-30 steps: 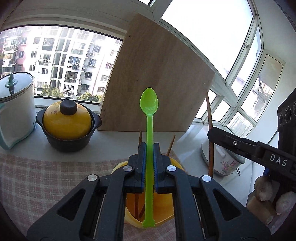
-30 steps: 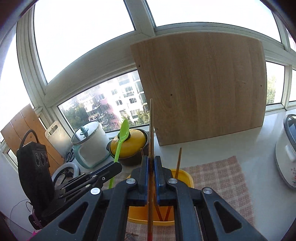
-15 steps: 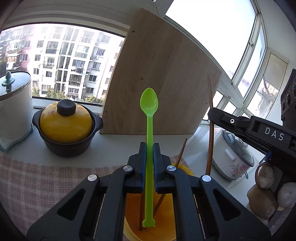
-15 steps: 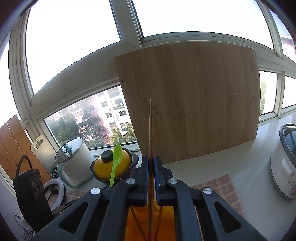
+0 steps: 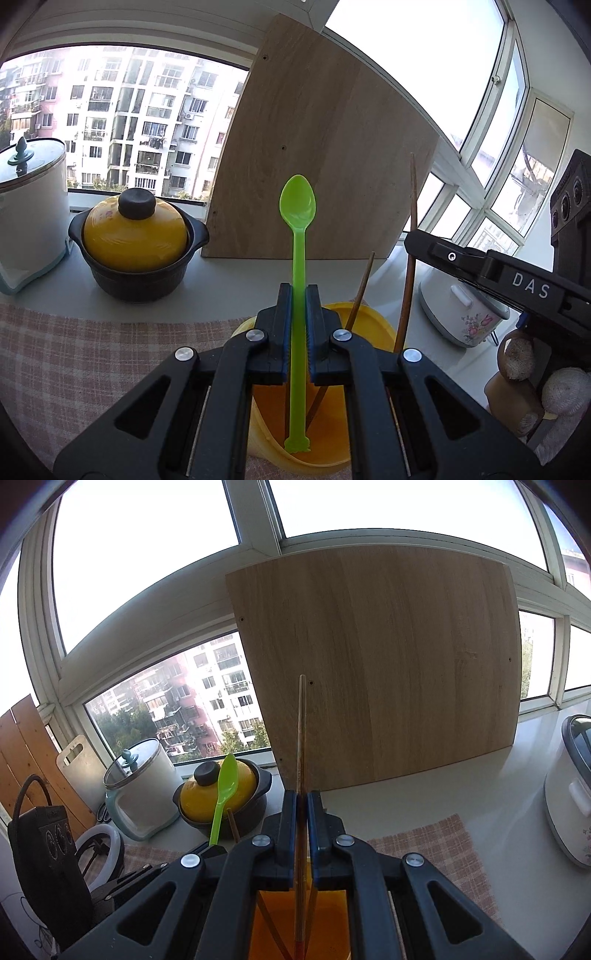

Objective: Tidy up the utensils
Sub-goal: 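Lower the green spoon into the container and open the left tool while the right tool releases its chopstick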

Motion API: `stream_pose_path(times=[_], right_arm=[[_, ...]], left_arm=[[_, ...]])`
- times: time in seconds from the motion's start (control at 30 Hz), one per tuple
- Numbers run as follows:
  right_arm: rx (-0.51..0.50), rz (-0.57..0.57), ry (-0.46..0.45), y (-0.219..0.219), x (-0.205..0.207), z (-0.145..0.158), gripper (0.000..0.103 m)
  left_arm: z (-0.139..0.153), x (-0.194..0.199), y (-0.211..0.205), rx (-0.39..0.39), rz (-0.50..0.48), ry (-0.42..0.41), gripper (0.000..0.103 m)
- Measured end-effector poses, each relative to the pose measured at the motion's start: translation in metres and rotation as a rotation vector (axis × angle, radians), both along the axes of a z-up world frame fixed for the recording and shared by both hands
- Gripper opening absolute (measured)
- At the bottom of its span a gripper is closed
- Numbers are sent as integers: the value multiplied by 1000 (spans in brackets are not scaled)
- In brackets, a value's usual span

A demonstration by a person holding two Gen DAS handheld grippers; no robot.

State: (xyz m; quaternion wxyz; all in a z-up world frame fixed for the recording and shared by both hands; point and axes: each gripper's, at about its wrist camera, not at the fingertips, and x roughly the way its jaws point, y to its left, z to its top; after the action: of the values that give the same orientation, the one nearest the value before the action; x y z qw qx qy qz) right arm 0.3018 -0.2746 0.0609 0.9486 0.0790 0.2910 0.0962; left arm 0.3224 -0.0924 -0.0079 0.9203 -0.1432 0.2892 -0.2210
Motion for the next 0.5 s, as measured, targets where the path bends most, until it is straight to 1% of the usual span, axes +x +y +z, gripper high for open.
stream_pose_path(times=[0.07,0.17,0.5], right_arm=[[-6,7,-1,0,-5,-1,3],[-8,26,4,0,-13,-3,3],[-29,55,39,6,-33,-20,3]], left_arm=[[1,-6,2,1,-10,-4,4],[1,-14,3,23,-17,-12,4],[-2,-33,0,55,-51,-1,4]])
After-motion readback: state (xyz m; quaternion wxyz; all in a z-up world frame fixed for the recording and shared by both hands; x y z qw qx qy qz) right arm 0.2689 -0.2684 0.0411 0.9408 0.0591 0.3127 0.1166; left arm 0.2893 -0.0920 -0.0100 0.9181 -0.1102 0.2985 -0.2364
